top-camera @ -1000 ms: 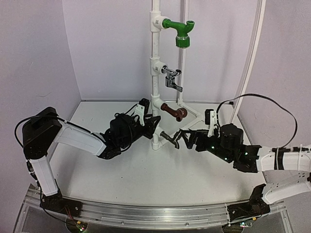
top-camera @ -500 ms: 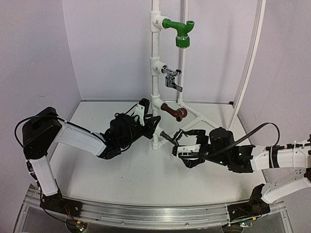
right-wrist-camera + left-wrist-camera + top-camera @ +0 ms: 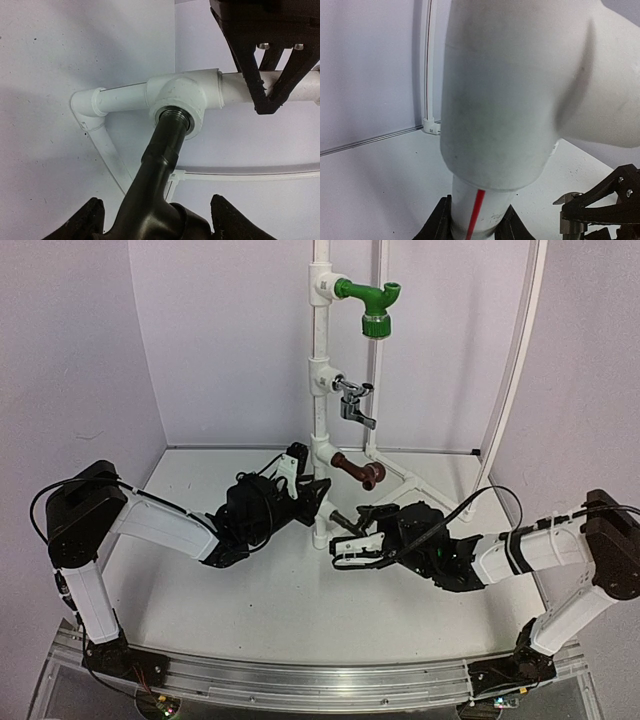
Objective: Install the water faucets
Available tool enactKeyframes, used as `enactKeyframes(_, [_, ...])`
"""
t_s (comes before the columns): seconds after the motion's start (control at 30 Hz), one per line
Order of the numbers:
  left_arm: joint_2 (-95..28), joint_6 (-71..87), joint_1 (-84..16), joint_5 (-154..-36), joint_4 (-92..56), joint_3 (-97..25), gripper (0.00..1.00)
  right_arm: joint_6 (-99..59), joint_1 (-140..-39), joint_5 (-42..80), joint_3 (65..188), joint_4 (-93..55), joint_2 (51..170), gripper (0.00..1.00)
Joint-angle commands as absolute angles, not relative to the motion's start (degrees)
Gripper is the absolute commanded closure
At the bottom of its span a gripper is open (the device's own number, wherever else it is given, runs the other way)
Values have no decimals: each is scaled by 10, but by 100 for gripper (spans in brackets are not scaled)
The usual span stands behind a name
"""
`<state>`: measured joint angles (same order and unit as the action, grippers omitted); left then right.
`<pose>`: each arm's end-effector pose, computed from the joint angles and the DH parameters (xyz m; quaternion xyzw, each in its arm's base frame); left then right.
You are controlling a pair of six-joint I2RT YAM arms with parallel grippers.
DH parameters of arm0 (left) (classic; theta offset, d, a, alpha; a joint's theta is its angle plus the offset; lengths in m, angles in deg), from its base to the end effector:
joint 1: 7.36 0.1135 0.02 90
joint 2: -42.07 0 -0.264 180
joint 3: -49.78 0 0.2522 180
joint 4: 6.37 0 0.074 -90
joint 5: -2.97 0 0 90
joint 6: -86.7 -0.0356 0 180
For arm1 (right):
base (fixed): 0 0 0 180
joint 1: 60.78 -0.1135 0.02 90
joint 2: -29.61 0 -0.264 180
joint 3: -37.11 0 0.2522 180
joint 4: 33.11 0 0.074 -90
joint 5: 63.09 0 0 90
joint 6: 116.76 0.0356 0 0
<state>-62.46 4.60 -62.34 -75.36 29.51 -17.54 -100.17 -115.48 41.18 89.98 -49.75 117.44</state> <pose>0.2331 -0.3201 0.2140 0.2191 0.6807 -0.3006 0.6311 0.1919 0.2558 0.1987 -0.6915 0.4173 -0.1938 0.5569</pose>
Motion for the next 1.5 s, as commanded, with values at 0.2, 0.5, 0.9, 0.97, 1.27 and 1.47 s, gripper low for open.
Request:
enactKeyframes(0.2, [-639,108,-631,-786,188,-170,100,-623,-1158,410,925,-488,1166,72])
enactKeyframes(0.5, [-637,113,-631,-787,185,-174,100,-28,-1152,397,889,-581,1145,94])
enactKeyframes(0.9, [-641,115,-632,-780,181,-175,100,669,-1052,113,825,-911,1225,77])
enactKeyframes(0.97, [-642,114,-632,-779,180,-176,100,694,-1049,96,817,-961,1236,66])
enactKeyframes(1.27, [-638,112,-632,-777,175,-175,100,230,-1023,75,798,-581,1049,13])
enactKeyframes(1.47, [-637,110,-632,-778,173,-176,100,-287,-1031,216,878,-243,920,8])
